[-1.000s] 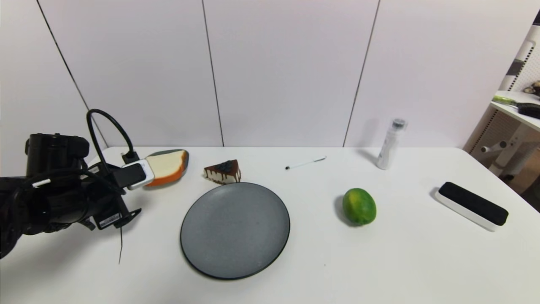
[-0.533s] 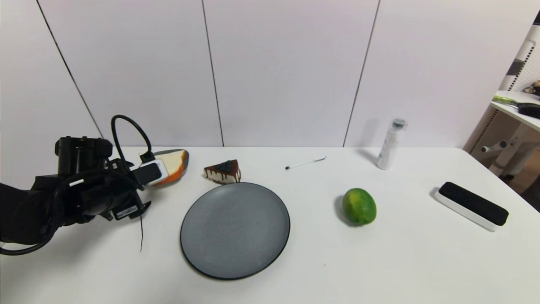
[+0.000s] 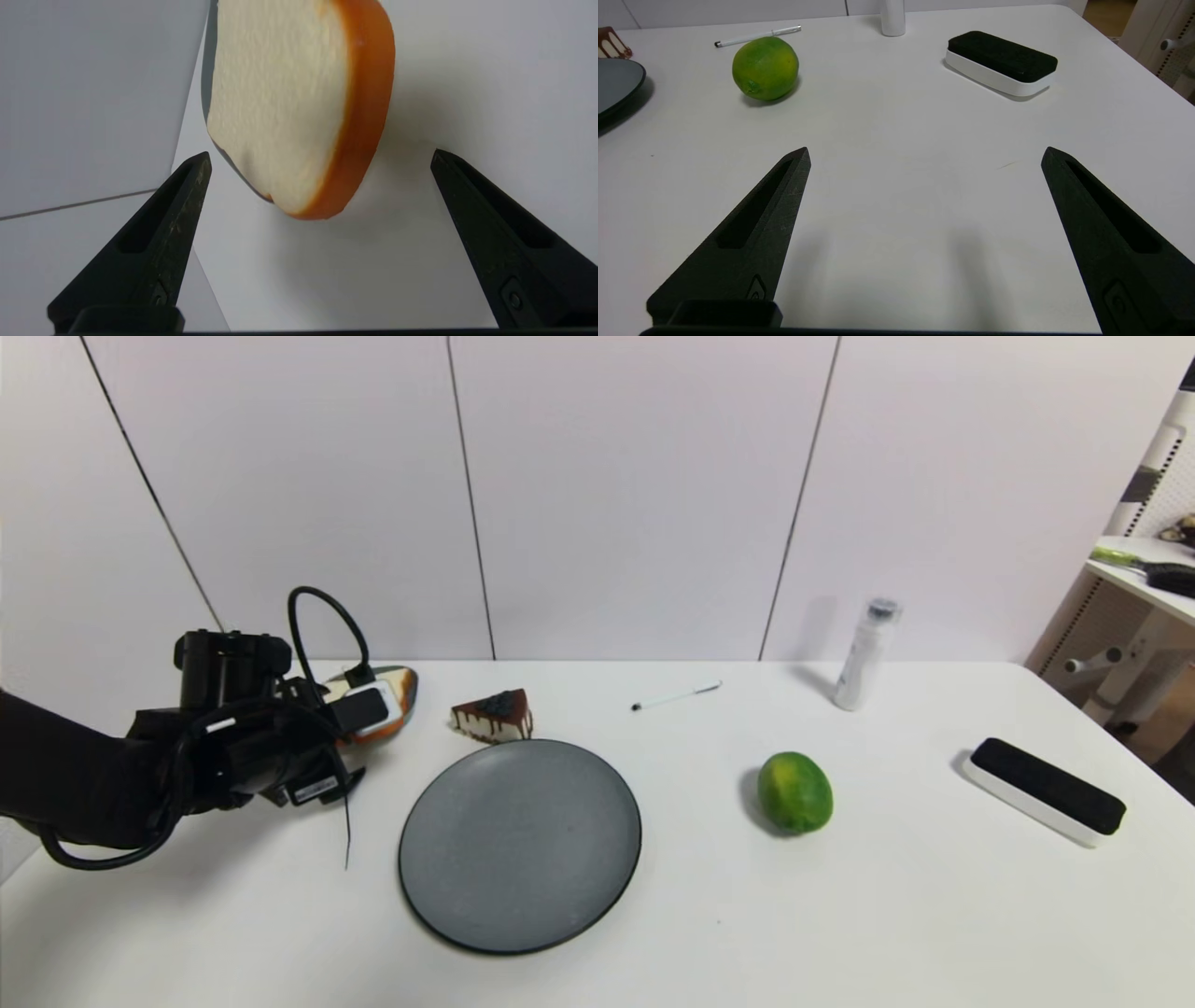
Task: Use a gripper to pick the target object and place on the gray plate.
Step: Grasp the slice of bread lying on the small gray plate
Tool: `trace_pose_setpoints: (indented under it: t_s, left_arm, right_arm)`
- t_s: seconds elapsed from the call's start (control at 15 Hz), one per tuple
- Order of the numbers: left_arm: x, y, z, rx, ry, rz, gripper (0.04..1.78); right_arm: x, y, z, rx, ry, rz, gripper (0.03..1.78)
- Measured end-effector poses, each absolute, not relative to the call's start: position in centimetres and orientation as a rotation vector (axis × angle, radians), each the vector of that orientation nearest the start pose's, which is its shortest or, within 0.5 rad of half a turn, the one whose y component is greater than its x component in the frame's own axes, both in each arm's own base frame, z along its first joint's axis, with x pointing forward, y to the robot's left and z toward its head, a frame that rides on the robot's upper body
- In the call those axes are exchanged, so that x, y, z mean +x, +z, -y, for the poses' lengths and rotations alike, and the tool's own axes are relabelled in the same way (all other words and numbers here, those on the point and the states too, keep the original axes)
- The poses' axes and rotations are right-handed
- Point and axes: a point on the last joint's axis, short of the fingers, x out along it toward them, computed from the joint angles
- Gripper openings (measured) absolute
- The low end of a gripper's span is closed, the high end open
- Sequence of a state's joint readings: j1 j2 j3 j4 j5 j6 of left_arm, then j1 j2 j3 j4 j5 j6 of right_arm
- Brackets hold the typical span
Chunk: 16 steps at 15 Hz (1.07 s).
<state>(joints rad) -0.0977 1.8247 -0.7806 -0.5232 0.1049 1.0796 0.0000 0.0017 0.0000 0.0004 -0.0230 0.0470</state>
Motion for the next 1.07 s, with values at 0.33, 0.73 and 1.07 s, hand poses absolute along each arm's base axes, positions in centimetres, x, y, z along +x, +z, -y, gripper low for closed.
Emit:
trace_pose_setpoints:
  t_s: [0.33,0.73,1.07]
  left_arm:
    - [32.9,12.1,3.1,1.111,-0.250,-0.423,1.69]
    - [33.1,11.3,3.1,1.116,-0.268,-0.451,1.04]
    - [33.2,11.4,3.2,1.113,-0.267,-0.443,0.30]
  right_arm:
    - [-2.3,7.5,0.1,0.047,-0.023,-0.002,1.71]
    - [-2.3,7.5,0.1,0.047,-0.023,-0.002,1.71]
    - [-2.3,7.5,0.1,0.047,-0.023,-0.002,1.71]
